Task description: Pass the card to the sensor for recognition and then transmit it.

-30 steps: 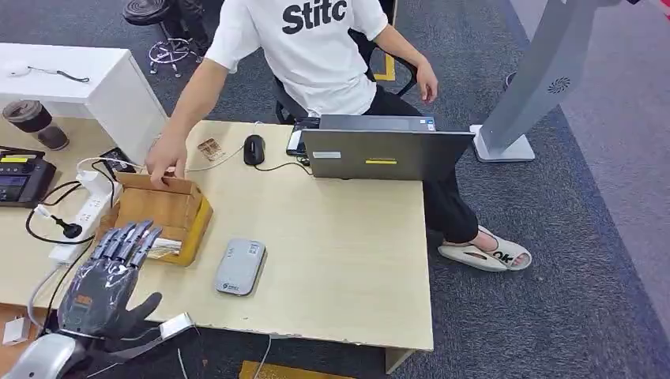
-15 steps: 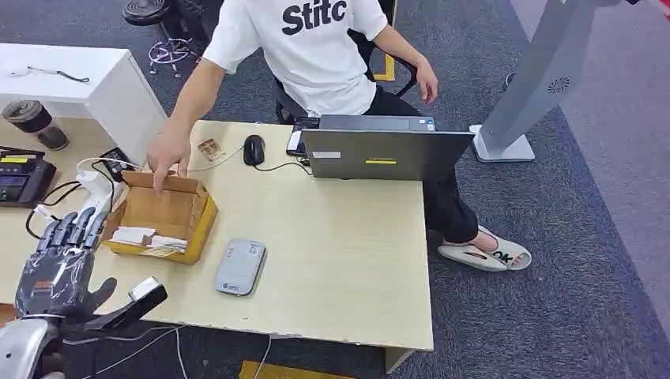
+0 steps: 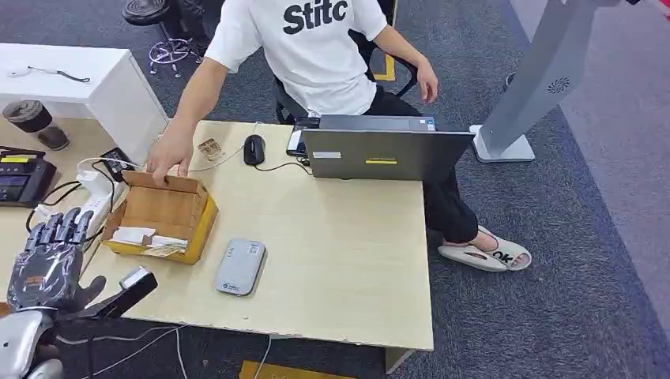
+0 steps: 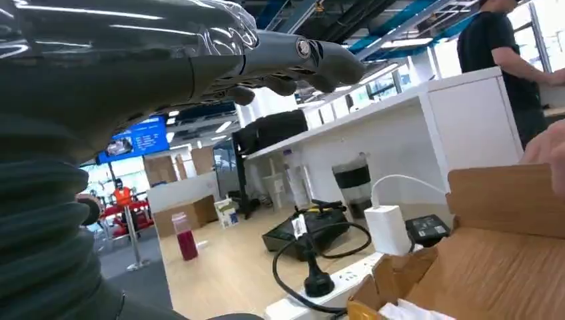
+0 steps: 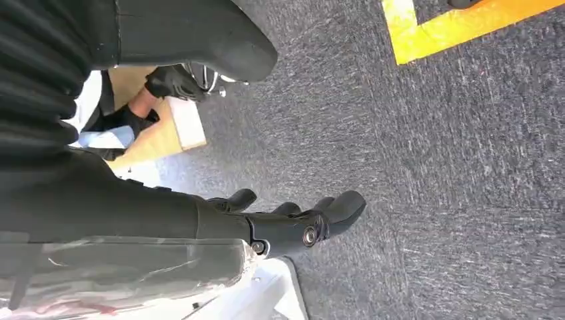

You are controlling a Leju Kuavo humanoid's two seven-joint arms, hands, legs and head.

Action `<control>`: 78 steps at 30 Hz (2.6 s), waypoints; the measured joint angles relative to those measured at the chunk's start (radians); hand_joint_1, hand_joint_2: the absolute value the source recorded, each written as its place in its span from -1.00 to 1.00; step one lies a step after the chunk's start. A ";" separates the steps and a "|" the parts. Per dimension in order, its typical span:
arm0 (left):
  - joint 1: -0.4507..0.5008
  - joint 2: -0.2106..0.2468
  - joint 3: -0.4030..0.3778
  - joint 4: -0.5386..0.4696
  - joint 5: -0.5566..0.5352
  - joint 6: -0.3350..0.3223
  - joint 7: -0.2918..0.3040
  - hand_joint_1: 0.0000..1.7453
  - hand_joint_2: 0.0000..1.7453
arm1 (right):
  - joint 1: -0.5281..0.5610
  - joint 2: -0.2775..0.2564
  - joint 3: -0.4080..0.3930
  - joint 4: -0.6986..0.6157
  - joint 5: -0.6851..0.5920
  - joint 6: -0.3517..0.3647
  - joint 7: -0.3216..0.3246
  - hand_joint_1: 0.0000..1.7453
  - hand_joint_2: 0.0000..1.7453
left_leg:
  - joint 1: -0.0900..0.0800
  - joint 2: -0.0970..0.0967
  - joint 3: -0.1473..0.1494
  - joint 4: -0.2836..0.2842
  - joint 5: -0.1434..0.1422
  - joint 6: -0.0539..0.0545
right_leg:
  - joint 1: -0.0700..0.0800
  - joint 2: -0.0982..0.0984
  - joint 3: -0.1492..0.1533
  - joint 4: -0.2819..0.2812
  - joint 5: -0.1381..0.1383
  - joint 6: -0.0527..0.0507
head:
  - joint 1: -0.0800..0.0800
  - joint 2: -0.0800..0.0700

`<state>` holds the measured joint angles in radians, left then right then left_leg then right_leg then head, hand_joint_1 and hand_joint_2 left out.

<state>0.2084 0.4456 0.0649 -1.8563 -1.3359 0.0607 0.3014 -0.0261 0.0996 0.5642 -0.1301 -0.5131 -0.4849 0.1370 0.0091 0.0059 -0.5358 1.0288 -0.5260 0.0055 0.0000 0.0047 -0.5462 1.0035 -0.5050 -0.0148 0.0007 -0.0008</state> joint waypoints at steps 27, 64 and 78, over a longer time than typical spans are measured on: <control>-0.228 -0.122 -0.056 0.425 0.238 0.045 -0.211 -1.00 1.00 | -0.008 -0.008 0.090 0.000 0.032 0.021 0.009 -1.00 1.00 | 0.000 0.001 0.001 0.000 0.000 0.000 | 0.000 0.001 0.000 0.000 0.000 0.000 | 0.000 0.000; -0.254 -0.089 -0.122 0.407 0.291 0.000 -0.228 -0.86 1.00 | -0.009 -0.011 0.127 0.000 0.014 0.033 0.003 -1.00 1.00 | 0.000 0.001 0.001 0.000 0.000 0.000 | 0.000 0.001 0.000 0.000 0.000 0.000 | 0.000 0.000; -0.257 -0.077 -0.123 0.403 0.285 0.000 -0.224 -0.08 1.00 | -0.009 -0.011 0.134 0.000 0.014 0.033 0.009 -1.00 1.00 | 0.000 0.000 0.001 0.000 0.000 0.000 | 0.000 0.001 0.000 0.000 0.000 0.000 | 0.000 0.000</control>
<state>-0.0491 0.3685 -0.0580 -1.4534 -1.0506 0.0607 0.0774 -0.0352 0.0885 0.6977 -0.1297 -0.4993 -0.4517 0.1461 0.0091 0.0064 -0.5353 1.0289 -0.5260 0.0055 0.0000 0.0054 -0.5461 1.0035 -0.5049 -0.0149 0.0008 -0.0008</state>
